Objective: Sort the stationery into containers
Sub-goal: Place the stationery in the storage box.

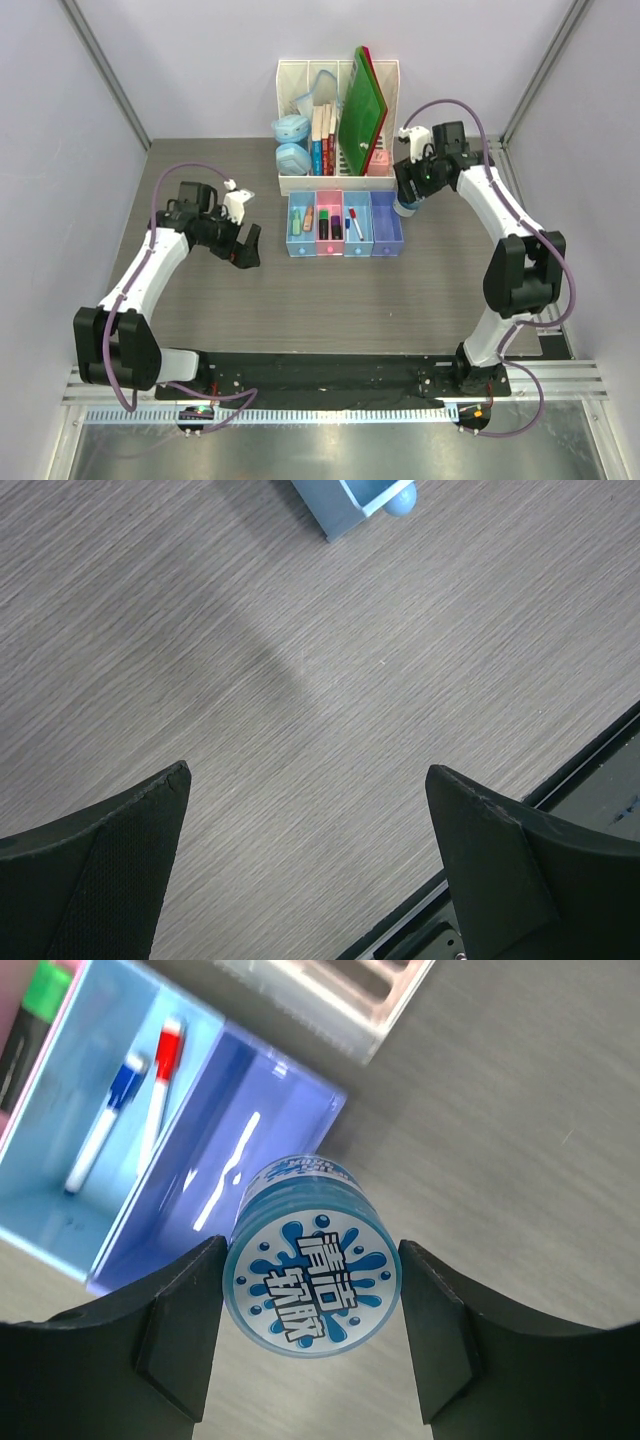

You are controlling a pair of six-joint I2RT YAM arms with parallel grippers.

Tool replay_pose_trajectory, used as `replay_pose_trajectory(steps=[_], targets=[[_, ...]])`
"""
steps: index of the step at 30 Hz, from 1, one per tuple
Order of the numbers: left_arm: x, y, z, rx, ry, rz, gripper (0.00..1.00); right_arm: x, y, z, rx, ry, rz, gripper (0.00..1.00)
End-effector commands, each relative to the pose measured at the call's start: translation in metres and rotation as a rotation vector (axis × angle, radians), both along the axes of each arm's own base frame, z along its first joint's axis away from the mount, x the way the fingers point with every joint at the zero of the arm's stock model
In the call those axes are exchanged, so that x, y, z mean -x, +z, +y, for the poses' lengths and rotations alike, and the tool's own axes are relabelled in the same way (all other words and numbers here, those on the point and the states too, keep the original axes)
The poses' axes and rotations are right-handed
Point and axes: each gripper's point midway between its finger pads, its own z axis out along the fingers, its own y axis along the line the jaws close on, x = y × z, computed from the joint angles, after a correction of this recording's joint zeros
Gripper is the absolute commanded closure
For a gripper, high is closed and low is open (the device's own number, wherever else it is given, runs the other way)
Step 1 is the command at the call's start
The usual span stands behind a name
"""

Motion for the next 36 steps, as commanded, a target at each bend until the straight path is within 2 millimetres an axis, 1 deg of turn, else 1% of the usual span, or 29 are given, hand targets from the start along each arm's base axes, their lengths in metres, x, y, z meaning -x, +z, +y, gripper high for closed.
replay_pose_trajectory(steps=[1,2,3,4,7,12,18,26,29,30,33,36], targets=[[0.001,0.008,0.002,0.019,-0.013,-0.037,0.00,-0.039,0.040,0.016,-0.050,0.005,-0.140,0.82],[0.001,0.007,0.003,0.018,-0.009,-0.034,0.00,-0.043,0.043,0.018,-0.047,0.011,-0.151,0.82],[0.001,0.004,0.005,0.017,-0.001,-0.028,0.00,-0.046,0.038,0.020,-0.045,0.014,-0.139,0.82],[0.000,0.004,0.006,0.017,0.002,-0.031,0.00,-0.048,0.039,0.024,-0.048,0.025,-0.143,0.82],[-0.001,0.002,0.009,0.018,0.013,-0.018,0.00,-0.050,0.034,0.032,-0.046,0.042,-0.135,0.82],[-0.003,0.001,0.010,0.024,0.023,-0.010,0.00,-0.046,0.025,0.049,-0.048,0.075,-0.121,0.82],[-0.002,0.000,0.011,0.030,0.027,-0.004,0.00,-0.043,0.005,0.049,-0.024,0.077,-0.085,0.82],[-0.001,0.001,0.011,0.040,0.025,-0.006,0.00,-0.041,-0.024,0.055,0.002,0.092,-0.031,0.82],[-0.001,0.003,0.010,0.046,0.025,-0.008,0.00,-0.041,-0.040,0.057,0.018,0.097,-0.005,0.82],[-0.001,0.003,0.010,0.047,0.023,-0.008,0.00,-0.041,-0.048,0.056,0.028,0.098,0.011,0.82],[-0.001,0.003,0.010,0.046,0.023,-0.007,0.00,-0.040,-0.060,0.056,0.039,0.100,0.030,0.82],[-0.001,0.004,0.010,0.050,0.023,-0.006,0.00,-0.040,-0.061,0.059,0.043,0.105,0.032,0.79]])
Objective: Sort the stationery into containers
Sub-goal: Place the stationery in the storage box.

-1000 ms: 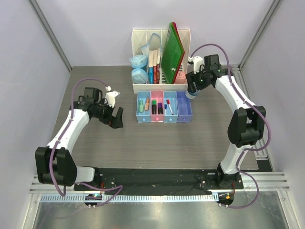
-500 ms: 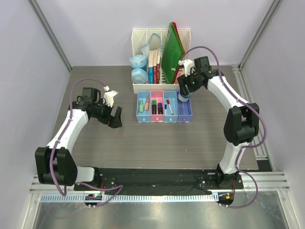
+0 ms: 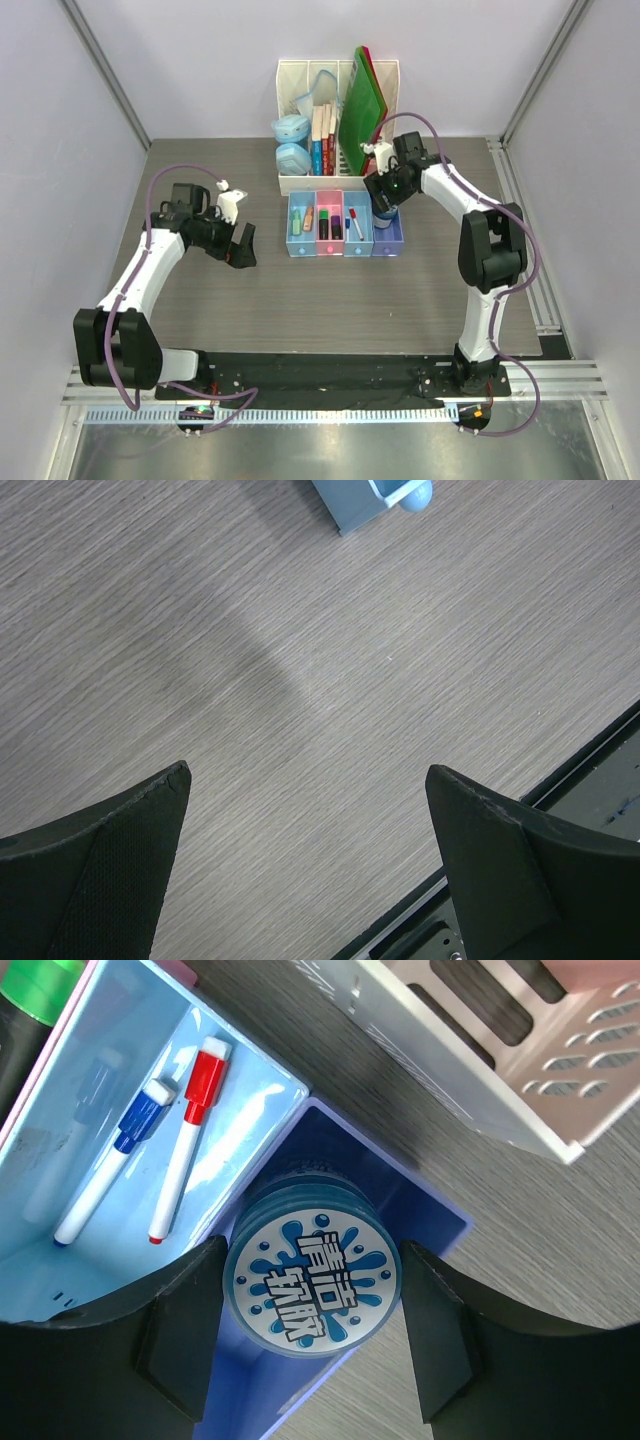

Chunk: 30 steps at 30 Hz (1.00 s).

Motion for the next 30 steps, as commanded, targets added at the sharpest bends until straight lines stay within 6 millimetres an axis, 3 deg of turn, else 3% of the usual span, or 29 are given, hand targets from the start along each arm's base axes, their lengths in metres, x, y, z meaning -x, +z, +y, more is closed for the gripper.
replay_pose_trajectory(steps=[1,4,8,14,22,30], targets=[[0.000,0.005,-0.002,0.022,-0.016,-0.020,0.00,-0.009,0.010,0.003,0.010,0.007,-0.060,0.77],[0.000,0.004,-0.002,0.025,-0.017,-0.017,0.00,-0.010,0.012,0.004,0.012,0.011,-0.068,0.69],[0.000,0.004,-0.002,0.028,-0.019,-0.014,0.00,-0.009,0.014,0.004,0.015,0.014,-0.072,0.49],[0.000,0.004,-0.002,0.030,-0.020,-0.013,0.00,-0.009,0.018,0.004,0.028,0.014,-0.086,0.29],[0.000,0.006,-0.003,0.037,-0.022,-0.015,0.00,-0.009,0.034,0.001,0.049,0.006,-0.120,0.20],[0.000,0.010,-0.003,0.039,-0.025,-0.020,0.00,-0.004,0.050,-0.004,0.084,0.019,-0.145,0.18]])
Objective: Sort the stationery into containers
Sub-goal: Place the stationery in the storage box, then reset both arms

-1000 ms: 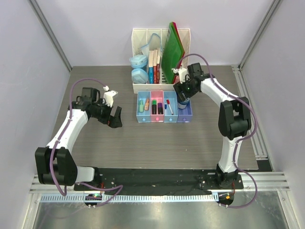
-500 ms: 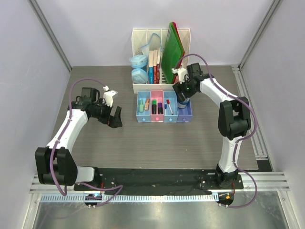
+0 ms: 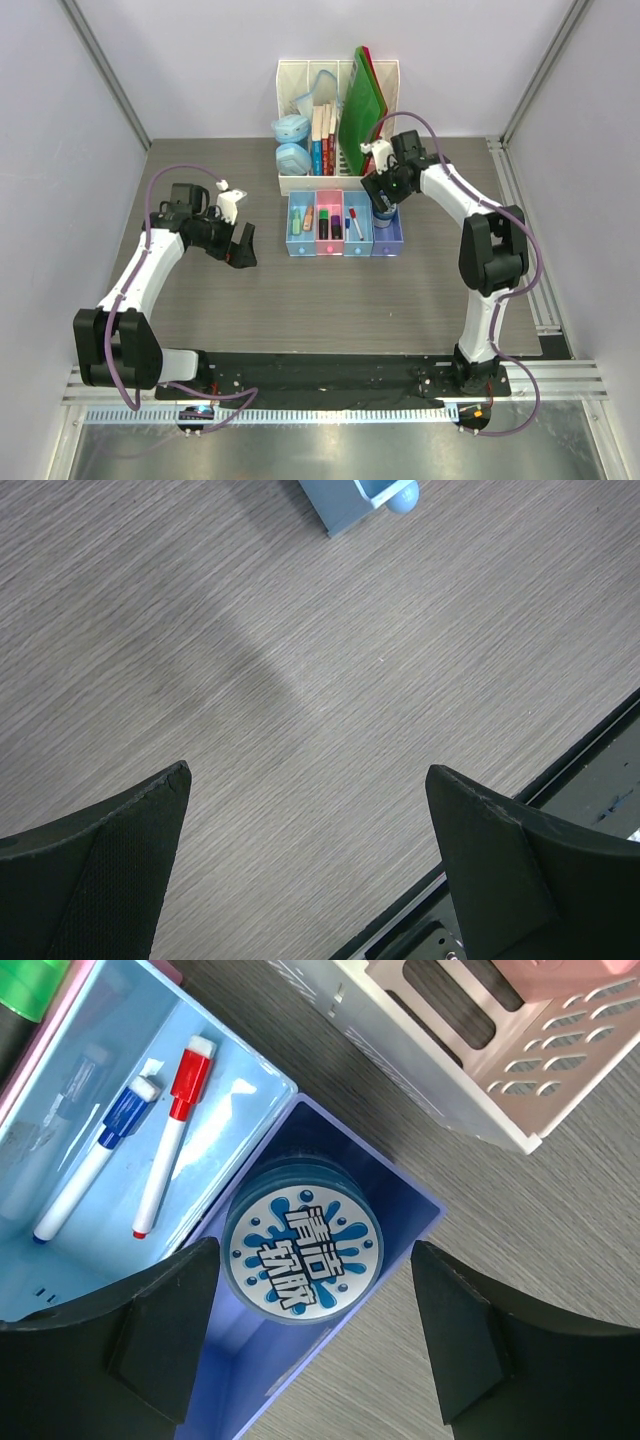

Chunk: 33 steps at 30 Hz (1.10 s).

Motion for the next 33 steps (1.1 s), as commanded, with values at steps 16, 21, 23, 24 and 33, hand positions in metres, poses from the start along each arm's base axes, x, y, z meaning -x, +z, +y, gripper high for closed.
replay_pose_trajectory(steps=[16,21,23,24,33], targets=[[-0.035,0.052,0.017,0.025,0.185,-0.187,0.00,0.099,0.171,-0.088,-0.007,-0.384,-0.481,0.00],[-0.055,0.063,0.053,-0.065,0.432,-0.321,0.00,0.149,0.181,-0.112,-0.043,-0.454,-0.579,0.00],[-0.053,0.066,0.062,-0.087,0.479,-0.362,0.00,0.164,0.171,-0.115,-0.065,-0.463,-0.587,0.00],[-0.053,0.067,0.067,-0.102,0.504,-0.378,0.00,0.169,0.172,-0.117,-0.076,-0.467,-0.606,0.00],[-0.040,0.077,0.072,-0.114,0.515,-0.422,0.00,0.199,0.162,-0.131,-0.173,-0.542,-0.699,0.00]])
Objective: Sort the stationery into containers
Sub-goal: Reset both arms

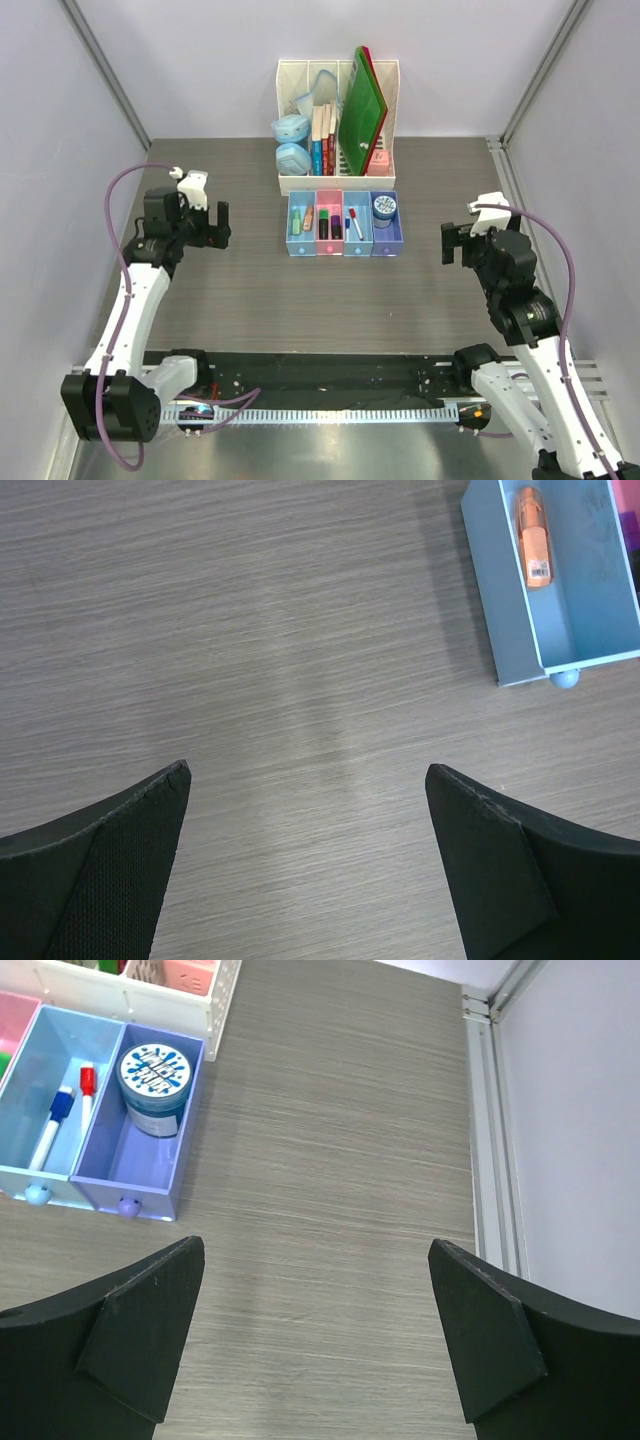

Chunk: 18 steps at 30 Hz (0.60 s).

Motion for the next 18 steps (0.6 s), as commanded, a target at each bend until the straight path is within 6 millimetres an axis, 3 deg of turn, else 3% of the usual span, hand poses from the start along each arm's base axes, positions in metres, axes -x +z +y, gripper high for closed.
replay_pose_trajectory(steps=[1,18], targets=[[-0.002,0.015,0.007,-0.005,0.043,-0.083,0.00,-0.004,0.002,-0.001,-0.066,-0.026,-0.067,0.00],[0.001,0.008,0.005,-0.001,0.028,-0.104,0.00,-0.006,-0.009,-0.008,-0.060,-0.072,-0.063,0.00]])
